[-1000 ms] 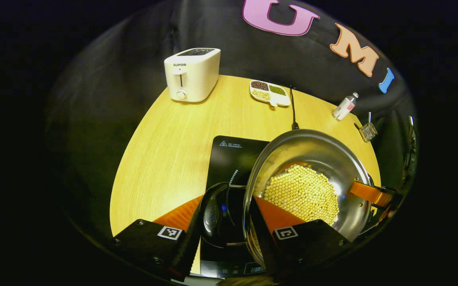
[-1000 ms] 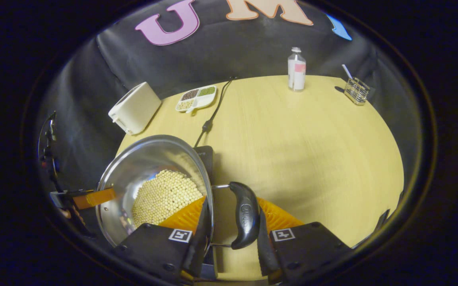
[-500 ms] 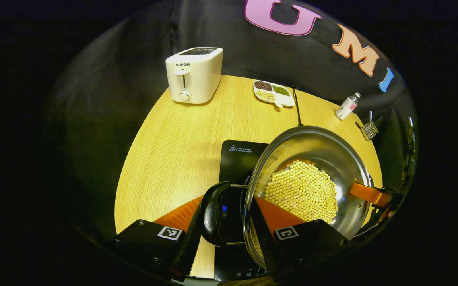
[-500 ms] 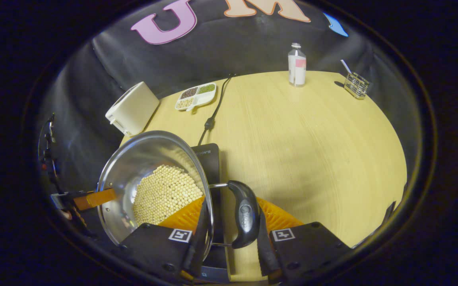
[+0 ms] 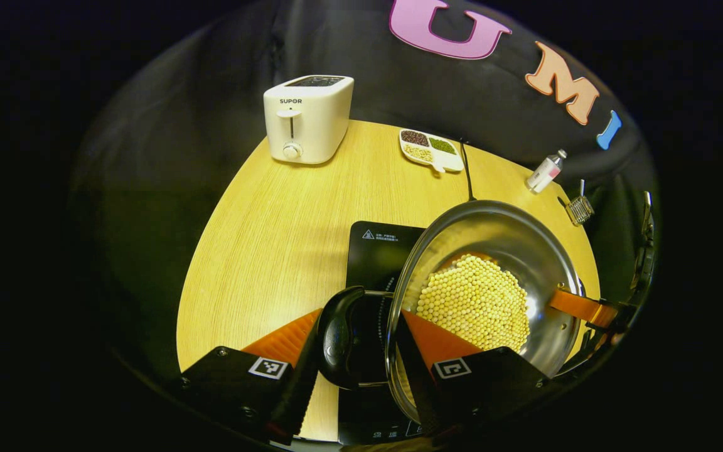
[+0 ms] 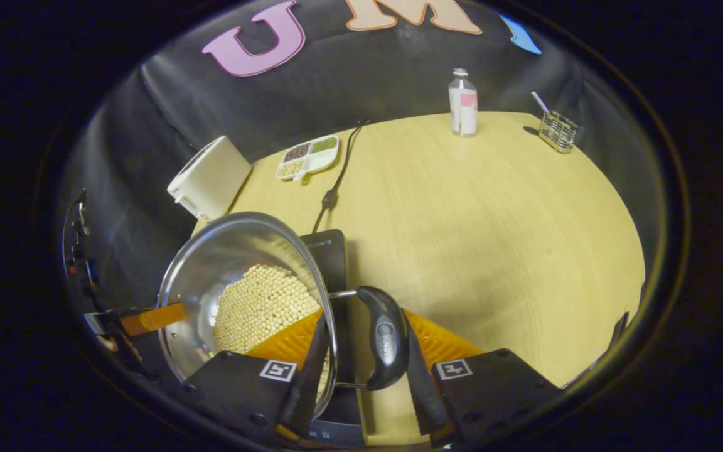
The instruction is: First push the handle of the pot to place it horizontally, then grasp the pot with both hands and set it on the induction cooktop.
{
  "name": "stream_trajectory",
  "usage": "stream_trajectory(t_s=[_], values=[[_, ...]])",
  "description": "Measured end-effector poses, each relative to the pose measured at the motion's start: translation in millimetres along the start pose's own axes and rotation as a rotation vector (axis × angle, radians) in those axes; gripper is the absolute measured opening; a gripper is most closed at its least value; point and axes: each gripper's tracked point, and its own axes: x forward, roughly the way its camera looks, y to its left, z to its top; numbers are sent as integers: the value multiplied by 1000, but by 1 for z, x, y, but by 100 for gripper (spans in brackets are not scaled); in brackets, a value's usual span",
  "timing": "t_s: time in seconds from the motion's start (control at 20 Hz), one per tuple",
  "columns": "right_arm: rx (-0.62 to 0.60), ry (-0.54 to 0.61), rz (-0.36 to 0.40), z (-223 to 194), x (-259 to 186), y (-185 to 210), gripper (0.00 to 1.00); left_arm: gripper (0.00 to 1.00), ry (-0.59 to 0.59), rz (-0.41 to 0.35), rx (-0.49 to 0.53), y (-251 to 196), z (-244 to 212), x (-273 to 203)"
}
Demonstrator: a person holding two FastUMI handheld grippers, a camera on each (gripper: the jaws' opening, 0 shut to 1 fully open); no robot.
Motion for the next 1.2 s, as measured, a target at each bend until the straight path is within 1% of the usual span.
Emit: stream_trajectory(t_s=[0.2,0.25,0.3,0.35,0.4,0.45,0.5,0.55,0.6,0.65,0.75,0.8,0.85,0.95,1.05,1.1,1.2], values=[[-3,-18,11,3,-4,-1,63,71,2,5,-16,-2,-2,-3],[-6,-22,14,3,-5,0,66,71,-1,10,-16,-1,-1,-5],[-10,-29,16,4,-6,0,63,71,-4,16,-15,-1,-1,-5],[-14,-38,21,5,-8,0,63,71,-7,24,-16,0,0,-6],[-16,-48,26,7,-10,0,66,71,-17,31,-15,-1,1,-7],[-16,-55,31,9,-12,-1,62,72,-30,42,-17,0,5,-9],[-14,-61,37,20,-7,-6,62,73,-40,62,-14,3,6,-11],[-13,-69,43,21,-8,-7,62,80,-54,81,-6,5,9,-13],[-15,-80,51,24,-11,-8,62,79,-66,102,-2,7,11,-15],[-19,-94,59,26,-14,-8,62,89,-78,120,0,9,14,-17],[-23,-117,73,31,-21,-12,62,94,-107,141,4,10,18,-24],[-24,-129,87,35,-25,-14,62,94,-127,154,8,10,21,-28],[-22,-143,97,38,-29,-15,66,94,-154,168,14,10,27,-34],[-29,-178,91,46,-37,-28,66,92,-212,193,31,8,37,-47],[-35,-197,91,52,-43,-44,66,90,-259,219,45,-1,44,-61],[-37,-201,92,55,-47,-53,61,90,-274,227,50,-9,45,-66],[-43,-218,91,62,-55,-74,61,90,-313,227,52,-30,48,-80]])
